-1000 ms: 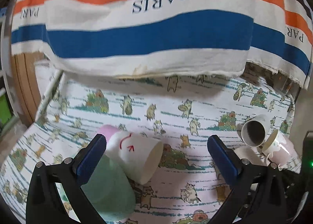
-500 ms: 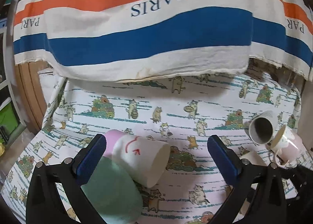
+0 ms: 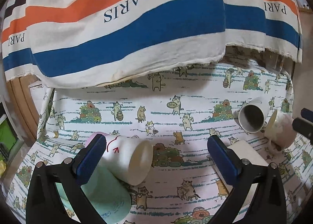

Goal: Flip cup upside down

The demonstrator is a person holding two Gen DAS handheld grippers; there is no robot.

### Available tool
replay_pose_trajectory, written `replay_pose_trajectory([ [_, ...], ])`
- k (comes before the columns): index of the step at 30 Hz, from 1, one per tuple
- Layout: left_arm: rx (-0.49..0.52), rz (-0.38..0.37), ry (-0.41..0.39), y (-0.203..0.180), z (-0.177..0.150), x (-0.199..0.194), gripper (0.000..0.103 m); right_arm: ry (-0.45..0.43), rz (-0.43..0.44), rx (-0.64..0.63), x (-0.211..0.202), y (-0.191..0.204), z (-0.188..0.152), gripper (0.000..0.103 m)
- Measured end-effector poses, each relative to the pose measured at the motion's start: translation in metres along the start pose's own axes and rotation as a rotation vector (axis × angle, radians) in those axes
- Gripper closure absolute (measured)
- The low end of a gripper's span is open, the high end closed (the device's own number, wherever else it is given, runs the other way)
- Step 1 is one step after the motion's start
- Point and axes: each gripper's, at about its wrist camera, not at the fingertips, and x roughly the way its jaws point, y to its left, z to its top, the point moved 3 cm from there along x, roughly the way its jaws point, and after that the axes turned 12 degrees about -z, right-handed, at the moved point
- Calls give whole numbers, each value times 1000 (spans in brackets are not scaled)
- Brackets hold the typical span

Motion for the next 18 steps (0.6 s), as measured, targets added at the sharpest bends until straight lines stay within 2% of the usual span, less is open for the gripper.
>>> replay_pose_trajectory([
  [6,-13,-24,37,-14,7,-2,0,-33,50,106,4,-33,4,18],
  [9,10,-30,71,-33,10,-3,0,-44,40,135,5,-42,4,18],
  [14,52,-60,170,-72,11,2,0,-77,24,112,2,-43,2,18],
  [18,52,-66,206,-95,9,5,0,-112,28,124,-6,-50,4,18],
])
